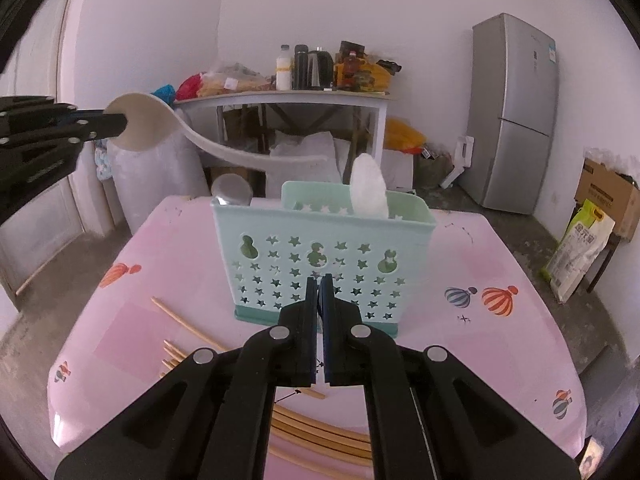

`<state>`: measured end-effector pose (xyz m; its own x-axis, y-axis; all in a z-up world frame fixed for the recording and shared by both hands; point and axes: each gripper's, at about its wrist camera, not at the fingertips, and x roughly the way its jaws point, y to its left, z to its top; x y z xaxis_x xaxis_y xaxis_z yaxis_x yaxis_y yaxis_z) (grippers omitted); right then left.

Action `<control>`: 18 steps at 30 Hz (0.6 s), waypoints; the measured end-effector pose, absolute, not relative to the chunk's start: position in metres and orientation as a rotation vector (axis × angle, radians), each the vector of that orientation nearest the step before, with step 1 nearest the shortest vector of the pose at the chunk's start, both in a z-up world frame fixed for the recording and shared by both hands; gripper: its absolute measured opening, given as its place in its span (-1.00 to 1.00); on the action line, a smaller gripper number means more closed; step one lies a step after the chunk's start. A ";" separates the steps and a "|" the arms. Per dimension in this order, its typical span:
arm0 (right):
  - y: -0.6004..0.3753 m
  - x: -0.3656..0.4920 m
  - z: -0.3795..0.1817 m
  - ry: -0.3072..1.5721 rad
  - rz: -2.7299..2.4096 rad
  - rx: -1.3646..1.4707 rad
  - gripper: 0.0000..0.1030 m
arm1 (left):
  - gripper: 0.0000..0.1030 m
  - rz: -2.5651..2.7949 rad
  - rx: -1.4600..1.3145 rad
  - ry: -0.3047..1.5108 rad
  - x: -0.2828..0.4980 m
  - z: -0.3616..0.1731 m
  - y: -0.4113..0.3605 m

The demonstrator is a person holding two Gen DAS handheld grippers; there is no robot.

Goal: Organize utensils
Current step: 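Lower the white ladle into the holder and open the left tool while the right tool lifts the spoon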

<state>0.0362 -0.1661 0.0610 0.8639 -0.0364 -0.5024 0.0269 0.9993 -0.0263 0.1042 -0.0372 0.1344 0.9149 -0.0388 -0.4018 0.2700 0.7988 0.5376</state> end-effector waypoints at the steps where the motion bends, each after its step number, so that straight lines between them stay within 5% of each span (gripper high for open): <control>1: -0.168 0.036 0.061 0.524 -0.033 -0.012 -0.96 | -0.97 -0.167 0.658 0.385 0.106 0.135 -0.042; 18: -0.199 0.024 0.062 0.484 -0.001 0.093 -0.96 | -0.96 -0.070 1.197 0.399 0.126 0.132 -0.092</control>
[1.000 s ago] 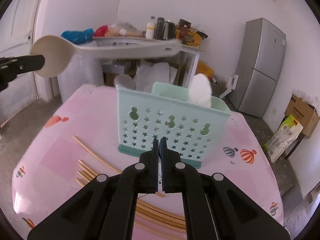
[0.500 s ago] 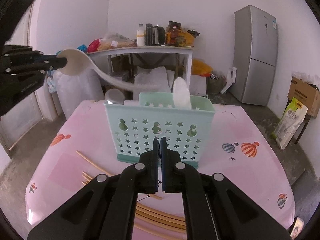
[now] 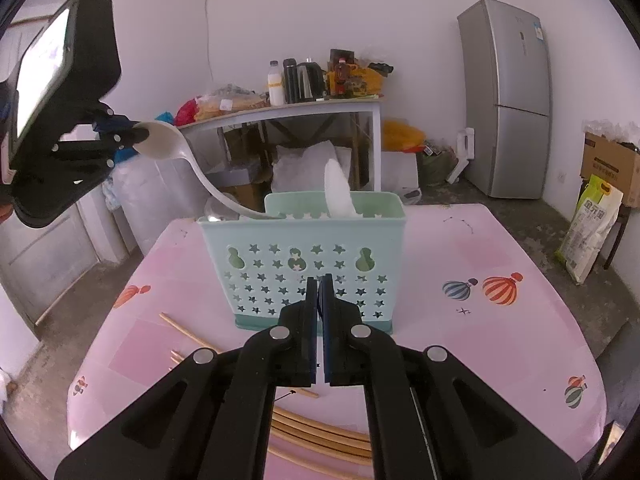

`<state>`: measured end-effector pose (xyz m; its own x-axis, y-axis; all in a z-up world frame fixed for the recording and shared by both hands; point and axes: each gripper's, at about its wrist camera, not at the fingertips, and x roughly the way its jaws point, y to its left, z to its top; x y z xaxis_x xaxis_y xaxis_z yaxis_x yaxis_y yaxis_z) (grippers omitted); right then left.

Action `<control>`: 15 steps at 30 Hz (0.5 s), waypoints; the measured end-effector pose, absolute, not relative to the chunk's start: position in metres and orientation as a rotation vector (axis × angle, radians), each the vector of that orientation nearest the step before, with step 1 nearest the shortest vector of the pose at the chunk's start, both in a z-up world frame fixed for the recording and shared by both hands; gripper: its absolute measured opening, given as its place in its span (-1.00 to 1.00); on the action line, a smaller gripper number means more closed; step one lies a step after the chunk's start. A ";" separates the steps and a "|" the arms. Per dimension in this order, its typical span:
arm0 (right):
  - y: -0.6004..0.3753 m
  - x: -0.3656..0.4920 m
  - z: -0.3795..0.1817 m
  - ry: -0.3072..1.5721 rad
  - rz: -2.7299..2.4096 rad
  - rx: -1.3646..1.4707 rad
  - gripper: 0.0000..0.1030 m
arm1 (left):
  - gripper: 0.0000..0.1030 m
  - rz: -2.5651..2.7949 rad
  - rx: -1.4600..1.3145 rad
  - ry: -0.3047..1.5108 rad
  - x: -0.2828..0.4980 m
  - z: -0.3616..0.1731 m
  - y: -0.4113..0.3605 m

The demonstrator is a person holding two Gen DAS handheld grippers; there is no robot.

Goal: Organize utensils
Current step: 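Lower the white ladle into the holder and open the left tool while the right tool lifts the spoon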

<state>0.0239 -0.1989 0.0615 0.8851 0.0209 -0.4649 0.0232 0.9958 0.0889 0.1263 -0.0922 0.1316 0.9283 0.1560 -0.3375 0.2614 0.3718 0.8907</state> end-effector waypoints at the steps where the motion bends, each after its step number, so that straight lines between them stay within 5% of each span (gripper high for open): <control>1: -0.202 0.023 0.062 0.480 0.003 0.101 -0.96 | -0.97 -0.059 1.210 0.397 0.127 0.134 -0.094; 15: -0.222 0.019 0.062 0.460 0.030 0.160 -0.96 | -0.97 0.036 1.348 0.430 0.139 0.132 -0.106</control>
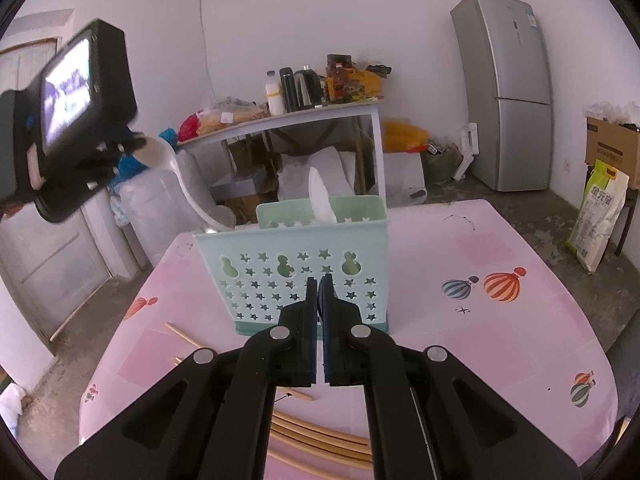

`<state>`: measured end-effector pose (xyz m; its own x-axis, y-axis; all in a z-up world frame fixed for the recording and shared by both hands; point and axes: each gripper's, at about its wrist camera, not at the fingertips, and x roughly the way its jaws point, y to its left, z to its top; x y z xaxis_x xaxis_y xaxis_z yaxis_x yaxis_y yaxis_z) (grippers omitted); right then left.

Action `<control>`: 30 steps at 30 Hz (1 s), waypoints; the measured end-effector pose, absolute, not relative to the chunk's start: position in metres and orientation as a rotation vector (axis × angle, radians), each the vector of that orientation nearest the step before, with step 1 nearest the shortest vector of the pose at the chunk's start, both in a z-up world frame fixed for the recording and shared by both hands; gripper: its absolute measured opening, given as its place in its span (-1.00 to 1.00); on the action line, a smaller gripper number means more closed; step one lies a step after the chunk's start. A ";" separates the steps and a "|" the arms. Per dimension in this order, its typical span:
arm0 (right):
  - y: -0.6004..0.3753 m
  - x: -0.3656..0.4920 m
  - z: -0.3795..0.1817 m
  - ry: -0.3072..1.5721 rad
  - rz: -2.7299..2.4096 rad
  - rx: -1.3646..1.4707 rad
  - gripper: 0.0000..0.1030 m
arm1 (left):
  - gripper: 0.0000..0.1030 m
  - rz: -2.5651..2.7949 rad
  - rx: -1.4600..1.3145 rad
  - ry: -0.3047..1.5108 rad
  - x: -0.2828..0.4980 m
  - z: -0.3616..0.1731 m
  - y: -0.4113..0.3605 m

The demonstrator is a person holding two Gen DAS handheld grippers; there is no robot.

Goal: Organize utensils
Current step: 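Lower the white ladle into the holder and open the left tool while the right tool lifts the spoon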

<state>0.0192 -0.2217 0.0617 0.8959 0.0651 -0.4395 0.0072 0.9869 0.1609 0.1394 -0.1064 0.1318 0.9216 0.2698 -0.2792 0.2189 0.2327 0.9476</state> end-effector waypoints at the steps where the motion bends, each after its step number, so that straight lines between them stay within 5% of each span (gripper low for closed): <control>1: -0.223 0.020 0.062 0.458 0.029 0.164 -0.96 | -0.97 0.036 1.357 0.433 0.141 0.130 -0.108; 16: -0.229 0.019 0.063 0.445 0.024 0.192 -0.96 | -0.86 -0.117 1.311 0.545 0.149 0.126 -0.131; 20: -0.231 0.020 0.063 0.445 0.022 0.197 -0.96 | -0.29 -0.202 1.138 0.629 0.152 0.137 -0.127; 30: -0.234 0.021 0.063 0.439 0.000 0.190 -0.96 | 0.05 -0.263 0.541 0.576 0.139 0.172 -0.064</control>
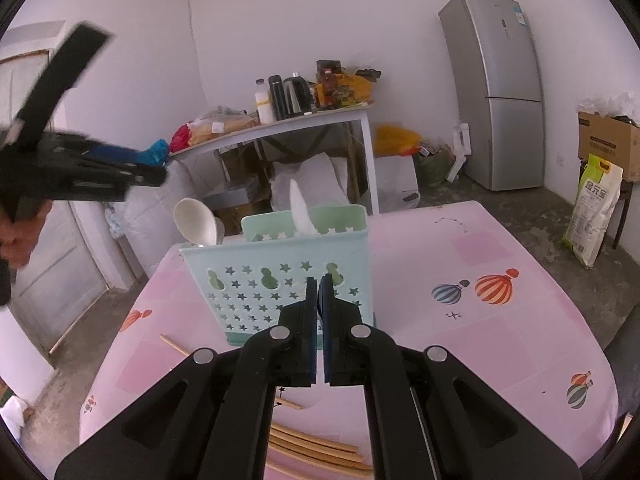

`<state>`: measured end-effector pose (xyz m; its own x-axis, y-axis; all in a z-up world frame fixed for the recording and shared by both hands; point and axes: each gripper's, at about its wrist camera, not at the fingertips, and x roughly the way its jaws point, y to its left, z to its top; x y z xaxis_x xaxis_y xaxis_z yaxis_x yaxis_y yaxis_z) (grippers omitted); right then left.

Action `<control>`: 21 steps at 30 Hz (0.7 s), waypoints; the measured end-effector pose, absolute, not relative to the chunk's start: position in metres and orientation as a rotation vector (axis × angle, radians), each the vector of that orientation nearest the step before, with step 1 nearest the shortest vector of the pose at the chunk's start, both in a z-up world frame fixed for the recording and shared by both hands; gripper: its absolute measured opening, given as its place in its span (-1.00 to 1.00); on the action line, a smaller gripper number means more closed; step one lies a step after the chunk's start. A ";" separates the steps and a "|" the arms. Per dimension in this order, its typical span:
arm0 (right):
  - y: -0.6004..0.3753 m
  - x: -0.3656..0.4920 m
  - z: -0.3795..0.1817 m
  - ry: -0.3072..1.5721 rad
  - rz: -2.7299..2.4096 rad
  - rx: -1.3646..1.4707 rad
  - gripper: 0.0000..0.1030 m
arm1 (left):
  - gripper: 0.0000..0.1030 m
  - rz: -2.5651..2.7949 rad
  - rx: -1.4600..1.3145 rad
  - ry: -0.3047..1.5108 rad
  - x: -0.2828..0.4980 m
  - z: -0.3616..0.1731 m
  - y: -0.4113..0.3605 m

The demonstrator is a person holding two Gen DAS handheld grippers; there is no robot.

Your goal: Organize utensils

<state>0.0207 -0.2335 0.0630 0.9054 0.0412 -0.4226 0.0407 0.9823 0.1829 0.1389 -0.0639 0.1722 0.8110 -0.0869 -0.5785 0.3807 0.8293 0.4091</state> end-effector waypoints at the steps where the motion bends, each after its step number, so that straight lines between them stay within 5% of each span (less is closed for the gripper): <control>1: -0.239 0.021 0.064 0.439 0.002 0.208 -0.96 | 0.07 -0.250 0.493 0.558 0.134 0.171 -0.056; 21: -0.334 0.023 0.102 0.434 0.028 0.429 -0.96 | 0.07 -0.363 -0.039 0.571 0.110 0.088 -0.021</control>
